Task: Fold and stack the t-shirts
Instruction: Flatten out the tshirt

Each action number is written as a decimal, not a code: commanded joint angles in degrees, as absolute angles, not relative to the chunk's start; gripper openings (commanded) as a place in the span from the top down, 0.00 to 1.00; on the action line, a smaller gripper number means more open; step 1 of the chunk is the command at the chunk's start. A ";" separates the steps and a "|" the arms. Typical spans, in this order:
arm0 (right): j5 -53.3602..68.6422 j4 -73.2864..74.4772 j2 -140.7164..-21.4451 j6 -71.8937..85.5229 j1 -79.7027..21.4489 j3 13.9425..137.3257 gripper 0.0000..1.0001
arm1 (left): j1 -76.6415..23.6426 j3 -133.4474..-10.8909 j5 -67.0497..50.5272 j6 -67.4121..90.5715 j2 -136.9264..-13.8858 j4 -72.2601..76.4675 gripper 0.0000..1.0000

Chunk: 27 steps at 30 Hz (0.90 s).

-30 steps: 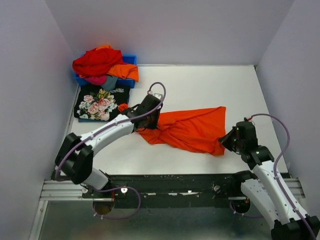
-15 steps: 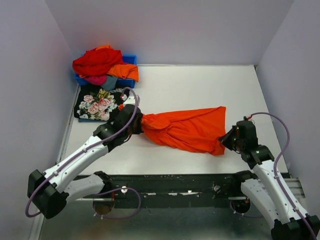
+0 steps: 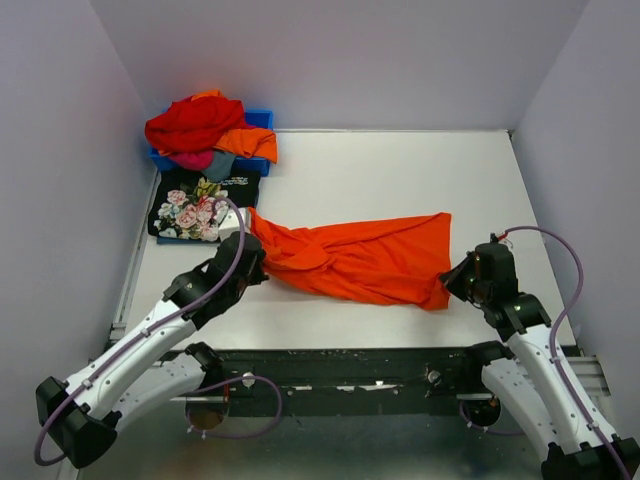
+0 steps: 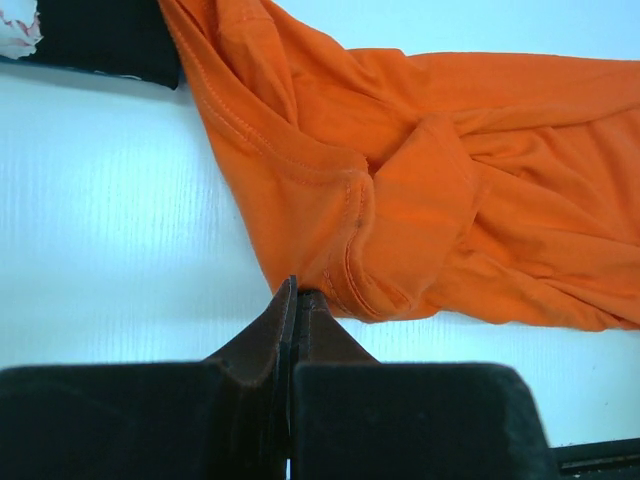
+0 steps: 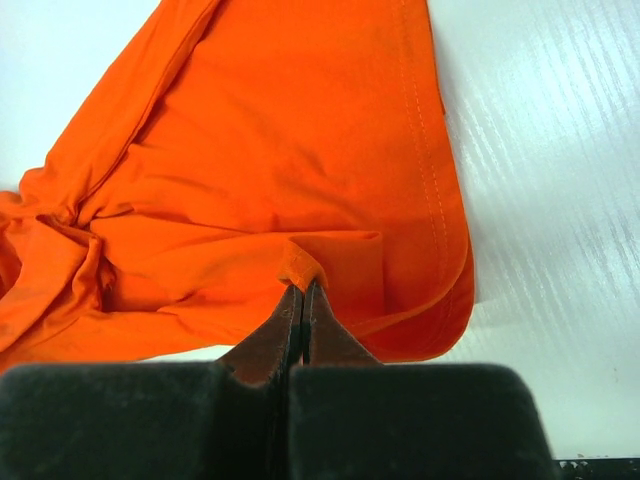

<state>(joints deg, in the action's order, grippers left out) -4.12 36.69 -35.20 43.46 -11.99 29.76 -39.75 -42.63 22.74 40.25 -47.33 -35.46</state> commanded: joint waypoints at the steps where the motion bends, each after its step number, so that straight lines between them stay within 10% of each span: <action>1: -6.15 38.41 -34.63 43.68 -11.78 30.59 0.99 | -39.46 -40.61 24.71 42.11 -45.35 -35.25 1.00; 4: -5.72 38.15 -34.63 44.03 -11.78 30.15 0.99 | -39.55 -40.34 21.55 40.18 -48.06 -33.58 1.00; 7: -5.54 38.14 -34.80 44.12 -11.78 30.23 0.99 | -39.46 -40.08 16.45 37.97 -51.49 -31.56 0.25; 9: -5.54 38.14 -34.89 44.03 -11.78 30.15 0.99 | -39.64 -40.69 14.51 37.09 -54.57 -31.03 0.12; 27: -3.69 36.65 -35.86 44.47 -11.78 28.92 0.99 | -43.06 -54.39 12.48 28.74 -81.98 -20.57 0.22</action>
<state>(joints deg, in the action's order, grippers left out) -4.51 36.95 -35.62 43.97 -11.99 29.69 -41.17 -50.78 13.43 31.44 -75.94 -23.90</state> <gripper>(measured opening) 0.013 0.776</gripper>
